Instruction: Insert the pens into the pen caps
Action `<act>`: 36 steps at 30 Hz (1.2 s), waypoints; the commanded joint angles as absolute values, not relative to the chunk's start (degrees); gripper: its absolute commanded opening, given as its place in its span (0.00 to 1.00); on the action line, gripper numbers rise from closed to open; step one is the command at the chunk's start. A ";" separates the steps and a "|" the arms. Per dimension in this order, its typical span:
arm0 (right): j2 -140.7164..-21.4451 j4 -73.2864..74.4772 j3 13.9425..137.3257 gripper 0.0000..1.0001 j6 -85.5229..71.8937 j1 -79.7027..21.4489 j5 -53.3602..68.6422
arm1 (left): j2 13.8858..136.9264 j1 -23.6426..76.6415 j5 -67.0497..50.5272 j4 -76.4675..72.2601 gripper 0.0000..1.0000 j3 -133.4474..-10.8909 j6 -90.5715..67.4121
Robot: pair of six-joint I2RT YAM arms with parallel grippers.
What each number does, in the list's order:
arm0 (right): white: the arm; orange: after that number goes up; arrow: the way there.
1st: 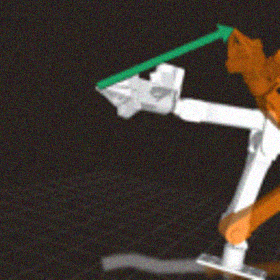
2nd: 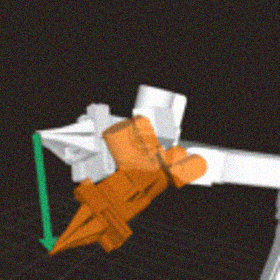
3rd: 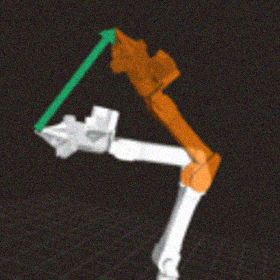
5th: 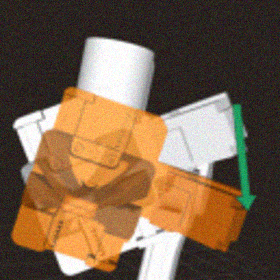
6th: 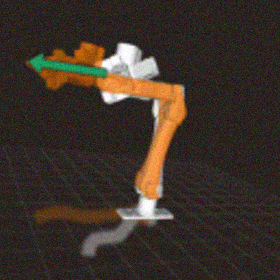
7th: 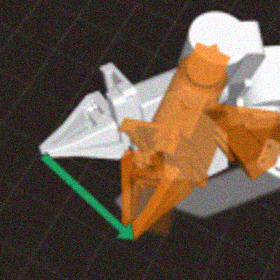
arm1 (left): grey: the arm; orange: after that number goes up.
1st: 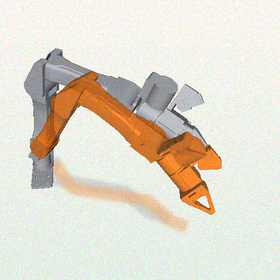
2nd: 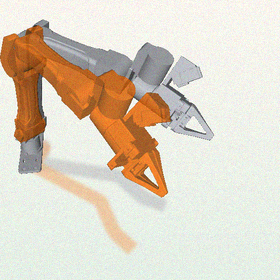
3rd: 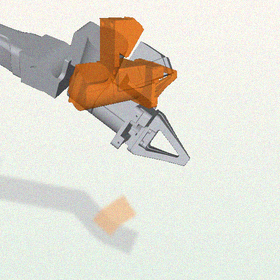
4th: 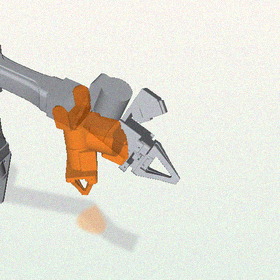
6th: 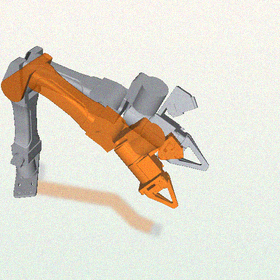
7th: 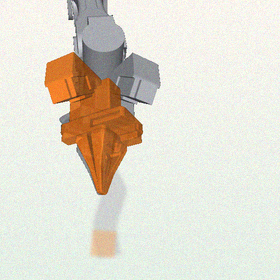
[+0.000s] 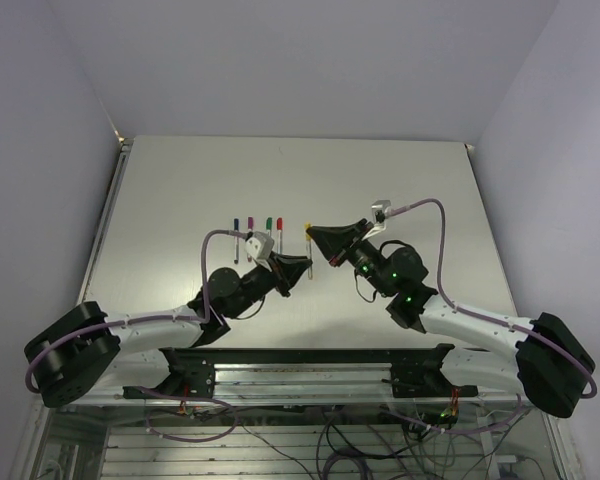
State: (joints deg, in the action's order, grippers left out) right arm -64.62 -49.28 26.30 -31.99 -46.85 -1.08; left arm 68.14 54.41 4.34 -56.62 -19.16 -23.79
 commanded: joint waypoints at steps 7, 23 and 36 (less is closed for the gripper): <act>-68.18 -29.04 24.65 0.00 -29.91 -49.93 -0.79 | 62.16 51.48 9.23 -72.26 0.07 -25.49 -21.64; -58.62 -6.29 29.72 0.10 -37.48 -50.66 -30.63 | 67.38 50.92 16.22 -36.79 0.07 -36.92 -20.52; -53.90 11.79 32.65 0.20 -44.17 -30.64 -29.88 | 93.42 48.10 22.46 -9.33 0.07 -58.80 -26.02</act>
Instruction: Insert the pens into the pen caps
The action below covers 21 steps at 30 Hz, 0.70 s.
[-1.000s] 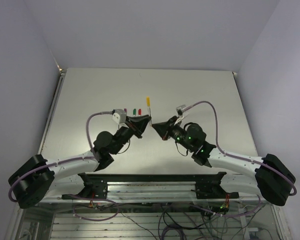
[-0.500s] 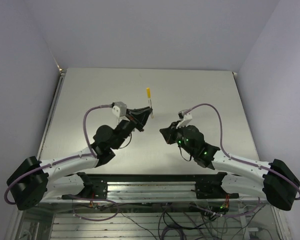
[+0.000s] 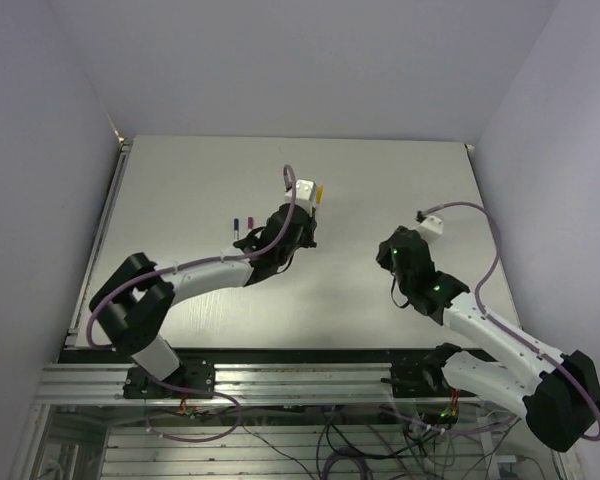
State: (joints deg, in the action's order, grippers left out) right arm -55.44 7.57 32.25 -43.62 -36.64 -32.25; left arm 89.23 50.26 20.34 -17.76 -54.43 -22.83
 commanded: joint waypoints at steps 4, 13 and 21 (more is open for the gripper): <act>-55.59 12.44 33.37 0.20 -41.91 -25.48 -25.95 | 99.82 46.04 20.85 -5.56 0.07 -63.50 -27.60; -55.93 10.32 32.08 0.20 -40.68 -25.05 -24.33 | 111.44 42.77 18.56 0.23 0.07 -71.99 -30.56; -53.27 9.78 30.42 0.21 -40.17 -25.04 -23.31 | 115.98 42.27 19.98 3.76 0.07 -74.21 -34.10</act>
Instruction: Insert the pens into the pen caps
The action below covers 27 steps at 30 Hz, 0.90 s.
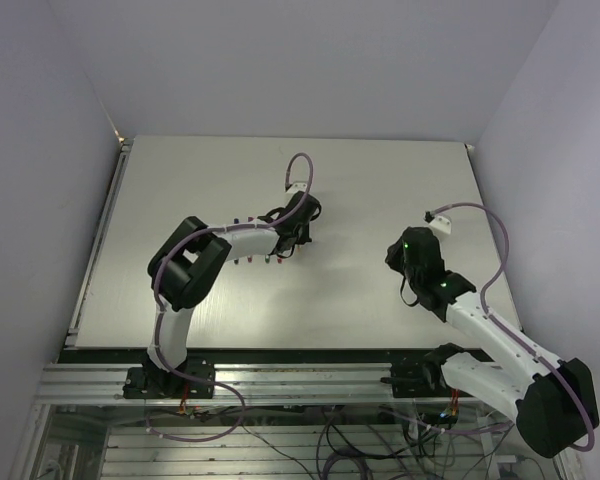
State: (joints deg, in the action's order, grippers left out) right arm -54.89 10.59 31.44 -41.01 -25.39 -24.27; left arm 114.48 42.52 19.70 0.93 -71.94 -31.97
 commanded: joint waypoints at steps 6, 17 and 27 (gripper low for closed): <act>-52.33 8.81 29.68 0.22 -39.99 -25.05 -22.63 | 116.30 42.18 22.33 5.53 0.07 -73.87 -34.82; -51.99 7.03 28.84 0.23 -39.29 -25.06 -21.45 | 116.22 42.10 24.81 8.01 0.23 -74.50 -34.66; -52.71 7.69 31.05 0.28 -37.46 -25.05 -23.33 | 113.00 42.05 24.78 8.29 0.37 -74.69 -32.93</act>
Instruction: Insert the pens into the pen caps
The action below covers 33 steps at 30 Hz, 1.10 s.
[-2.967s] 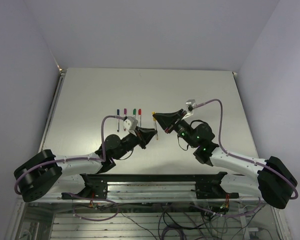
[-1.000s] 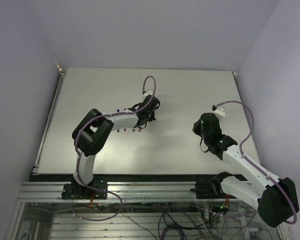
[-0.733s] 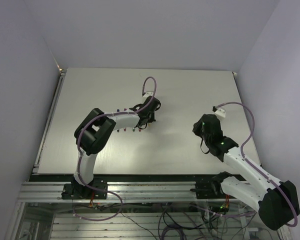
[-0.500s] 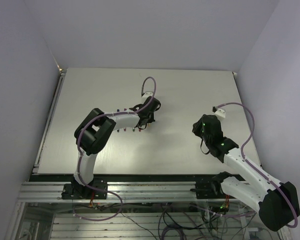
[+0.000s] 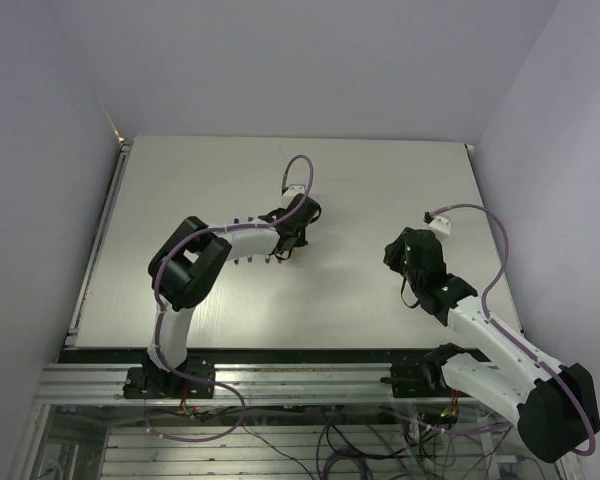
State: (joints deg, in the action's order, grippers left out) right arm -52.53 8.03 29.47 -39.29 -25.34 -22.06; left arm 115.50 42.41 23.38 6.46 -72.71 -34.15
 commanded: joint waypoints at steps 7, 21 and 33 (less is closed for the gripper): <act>-51.04 6.78 30.88 0.33 -36.94 -25.05 -23.32 | 109.29 42.09 24.51 8.19 0.41 -73.52 -32.57; -55.26 16.71 39.99 0.61 -40.13 -25.06 -28.11 | 87.81 42.08 21.13 5.38 0.41 -61.89 -31.63; -52.37 17.01 38.04 0.60 -39.28 -25.12 -31.48 | 70.79 42.04 28.07 11.77 0.42 -52.30 -31.96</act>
